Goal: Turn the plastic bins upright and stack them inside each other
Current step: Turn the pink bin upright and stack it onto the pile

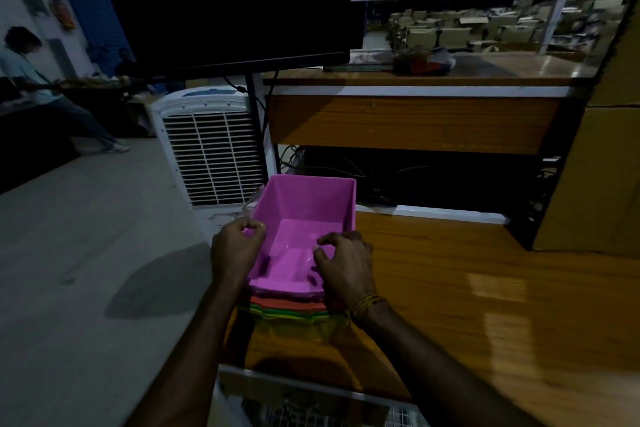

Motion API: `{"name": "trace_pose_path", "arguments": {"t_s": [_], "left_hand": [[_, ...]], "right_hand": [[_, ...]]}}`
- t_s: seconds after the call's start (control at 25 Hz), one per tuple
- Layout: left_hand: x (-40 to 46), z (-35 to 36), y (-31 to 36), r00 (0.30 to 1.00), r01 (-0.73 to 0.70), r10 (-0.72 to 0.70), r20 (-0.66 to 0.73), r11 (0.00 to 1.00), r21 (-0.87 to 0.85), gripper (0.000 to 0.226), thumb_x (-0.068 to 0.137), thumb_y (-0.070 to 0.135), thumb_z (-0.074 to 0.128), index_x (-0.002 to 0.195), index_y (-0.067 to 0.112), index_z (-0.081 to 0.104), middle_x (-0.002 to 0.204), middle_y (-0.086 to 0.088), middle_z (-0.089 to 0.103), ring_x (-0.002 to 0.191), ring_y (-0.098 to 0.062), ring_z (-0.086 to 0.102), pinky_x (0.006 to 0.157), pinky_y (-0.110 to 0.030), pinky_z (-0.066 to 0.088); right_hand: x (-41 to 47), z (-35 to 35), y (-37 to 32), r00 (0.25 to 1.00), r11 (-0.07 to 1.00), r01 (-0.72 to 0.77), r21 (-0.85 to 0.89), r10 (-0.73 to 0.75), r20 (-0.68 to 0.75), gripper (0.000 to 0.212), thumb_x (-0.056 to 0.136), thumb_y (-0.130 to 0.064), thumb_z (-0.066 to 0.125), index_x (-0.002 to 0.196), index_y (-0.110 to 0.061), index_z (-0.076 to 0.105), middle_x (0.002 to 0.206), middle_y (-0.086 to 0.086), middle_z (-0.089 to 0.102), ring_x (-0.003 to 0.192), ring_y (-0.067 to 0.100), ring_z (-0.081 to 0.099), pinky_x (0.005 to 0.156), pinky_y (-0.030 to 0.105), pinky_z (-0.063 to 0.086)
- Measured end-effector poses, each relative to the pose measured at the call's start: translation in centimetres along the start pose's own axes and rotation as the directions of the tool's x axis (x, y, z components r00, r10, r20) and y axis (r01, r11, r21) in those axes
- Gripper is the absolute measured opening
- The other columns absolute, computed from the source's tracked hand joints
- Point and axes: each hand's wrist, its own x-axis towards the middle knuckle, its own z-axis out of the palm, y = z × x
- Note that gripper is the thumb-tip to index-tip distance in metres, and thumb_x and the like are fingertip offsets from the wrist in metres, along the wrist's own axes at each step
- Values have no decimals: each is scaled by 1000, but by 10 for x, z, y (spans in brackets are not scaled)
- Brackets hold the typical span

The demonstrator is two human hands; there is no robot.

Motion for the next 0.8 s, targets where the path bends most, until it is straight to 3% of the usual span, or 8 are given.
{"name": "trace_pose_path", "arguments": {"t_s": [0.16, 0.32, 0.48, 0.6, 0.8], "left_hand": [[-5, 12, -16, 1000, 4, -5, 13, 999, 43, 12, 87, 23, 66, 92, 17, 74, 102, -8, 74, 81, -17, 58, 72, -26, 40], [-6, 21, -21, 999, 13, -19, 33, 989, 150, 15, 87, 24, 65, 97, 16, 74, 106, -8, 73, 81, -22, 61, 69, -28, 42], [-14, 42, -16, 996, -74, 53, 72, 942, 327, 22, 80, 31, 66, 100, 25, 73, 114, -14, 65, 110, -36, 57, 96, -43, 46], [-34, 68, 8, 981, -163, 140, 137, 971, 176, 22, 83, 26, 65, 104, 24, 70, 117, -10, 63, 115, -29, 51, 100, -43, 42], [-84, 126, 61, 912, -365, 366, 183, 930, -39, 24, 81, 15, 66, 105, 17, 71, 111, -8, 65, 113, -26, 57, 97, -35, 44]], "right_hand": [[-10, -3, 7, 999, 999, -33, 24, 33, 30, 33, 89, -37, 56, 119, -26, 64, 131, 9, 50, 126, 29, 42, 104, 42, 41], [-12, 2, 13, 999, 999, -3, 40, 1, 55, 37, 86, -41, 55, 118, -25, 65, 134, 9, 47, 123, 29, 49, 101, 46, 47], [-15, -3, 25, 998, 995, 0, 97, -6, 56, 44, 81, -53, 48, 117, -31, 63, 138, 3, 41, 117, 28, 58, 95, 48, 52], [-16, -25, 42, 1000, 998, 22, 53, -22, 9, 36, 90, -39, 54, 123, -25, 62, 142, 8, 42, 126, 27, 49, 101, 47, 46], [-23, -68, 96, 995, 999, -23, -27, 20, -101, 33, 92, -37, 55, 124, -29, 60, 144, 7, 41, 127, 28, 50, 98, 48, 46]]}}
